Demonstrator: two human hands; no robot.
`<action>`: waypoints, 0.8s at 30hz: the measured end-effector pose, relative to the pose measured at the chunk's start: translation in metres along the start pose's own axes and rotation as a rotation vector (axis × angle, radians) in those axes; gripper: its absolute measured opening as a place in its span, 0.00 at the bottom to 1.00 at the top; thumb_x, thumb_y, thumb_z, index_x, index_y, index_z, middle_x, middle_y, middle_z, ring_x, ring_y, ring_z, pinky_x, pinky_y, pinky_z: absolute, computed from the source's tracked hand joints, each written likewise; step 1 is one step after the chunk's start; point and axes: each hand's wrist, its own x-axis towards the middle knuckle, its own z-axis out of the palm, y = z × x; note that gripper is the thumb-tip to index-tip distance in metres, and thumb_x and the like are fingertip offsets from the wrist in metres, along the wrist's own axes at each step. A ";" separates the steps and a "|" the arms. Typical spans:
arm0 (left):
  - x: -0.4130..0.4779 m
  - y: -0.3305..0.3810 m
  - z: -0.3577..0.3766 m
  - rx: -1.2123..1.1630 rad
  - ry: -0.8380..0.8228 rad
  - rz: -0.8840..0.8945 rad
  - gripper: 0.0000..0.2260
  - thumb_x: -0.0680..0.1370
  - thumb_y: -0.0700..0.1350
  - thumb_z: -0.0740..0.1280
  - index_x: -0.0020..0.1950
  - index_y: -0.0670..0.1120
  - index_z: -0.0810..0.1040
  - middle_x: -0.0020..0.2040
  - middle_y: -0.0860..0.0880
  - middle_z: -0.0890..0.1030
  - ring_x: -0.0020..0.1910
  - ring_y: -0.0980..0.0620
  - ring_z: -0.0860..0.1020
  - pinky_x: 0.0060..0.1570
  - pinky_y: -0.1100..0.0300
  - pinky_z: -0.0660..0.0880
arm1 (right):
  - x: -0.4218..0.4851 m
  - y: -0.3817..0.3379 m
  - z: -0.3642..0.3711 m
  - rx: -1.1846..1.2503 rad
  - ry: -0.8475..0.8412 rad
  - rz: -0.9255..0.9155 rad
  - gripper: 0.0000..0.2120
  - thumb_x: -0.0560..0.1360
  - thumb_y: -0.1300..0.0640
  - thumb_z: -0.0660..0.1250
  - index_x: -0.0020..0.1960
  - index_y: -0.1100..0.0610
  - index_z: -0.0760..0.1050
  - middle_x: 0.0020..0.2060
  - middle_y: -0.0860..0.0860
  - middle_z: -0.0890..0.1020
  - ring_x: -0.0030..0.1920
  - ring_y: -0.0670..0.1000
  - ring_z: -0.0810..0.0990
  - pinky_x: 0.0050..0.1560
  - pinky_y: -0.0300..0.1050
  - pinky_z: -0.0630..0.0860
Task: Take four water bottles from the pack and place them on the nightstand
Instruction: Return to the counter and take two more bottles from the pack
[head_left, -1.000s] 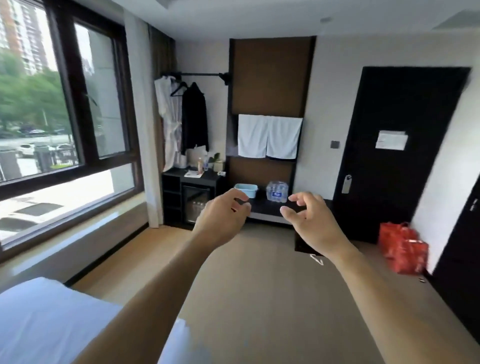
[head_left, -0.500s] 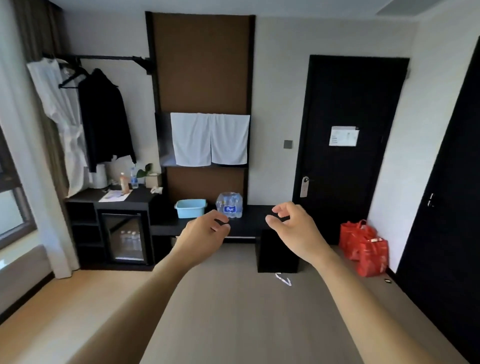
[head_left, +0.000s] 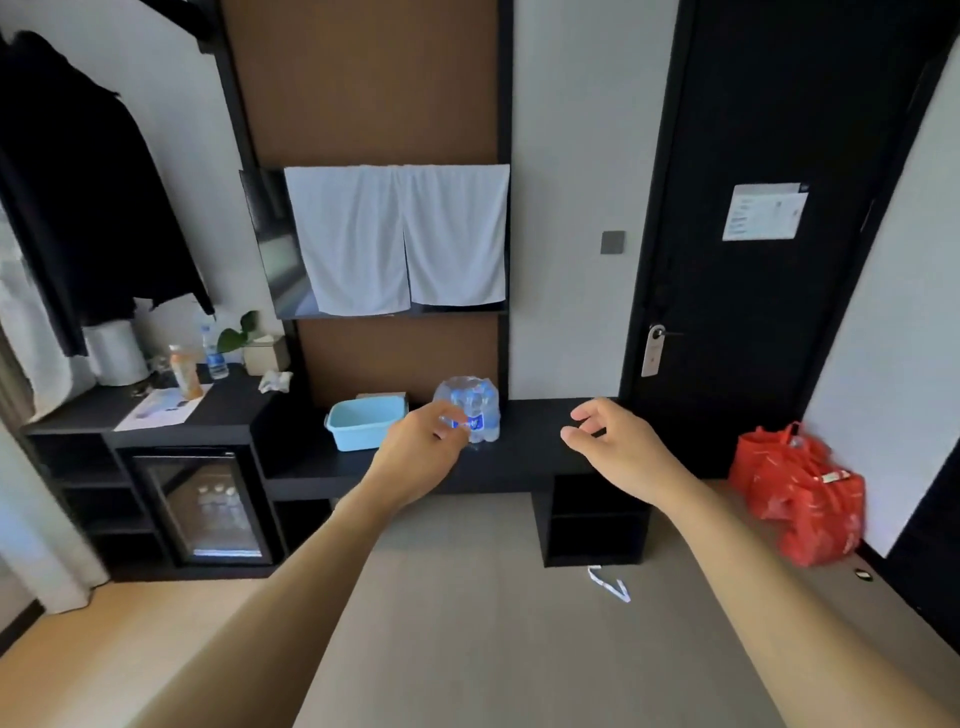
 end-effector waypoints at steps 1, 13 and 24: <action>0.032 -0.011 0.007 0.001 -0.008 -0.005 0.04 0.74 0.56 0.64 0.46 0.64 0.78 0.42 0.61 0.81 0.43 0.58 0.80 0.39 0.60 0.75 | 0.036 0.007 0.011 0.014 -0.012 -0.008 0.18 0.79 0.45 0.66 0.66 0.50 0.74 0.57 0.48 0.80 0.52 0.43 0.79 0.43 0.35 0.72; 0.384 -0.101 0.024 -0.052 -0.027 -0.083 0.07 0.81 0.48 0.65 0.50 0.62 0.78 0.42 0.63 0.80 0.38 0.63 0.80 0.29 0.75 0.72 | 0.420 0.040 0.110 0.095 -0.114 -0.056 0.12 0.80 0.50 0.65 0.62 0.49 0.76 0.55 0.44 0.81 0.49 0.37 0.79 0.37 0.28 0.71; 0.730 -0.311 0.104 -0.032 -0.177 -0.126 0.07 0.80 0.47 0.67 0.52 0.61 0.77 0.47 0.62 0.81 0.46 0.62 0.80 0.43 0.69 0.72 | 0.750 0.154 0.262 -0.036 -0.160 0.098 0.05 0.80 0.49 0.66 0.55 0.43 0.74 0.55 0.46 0.78 0.49 0.38 0.77 0.41 0.30 0.69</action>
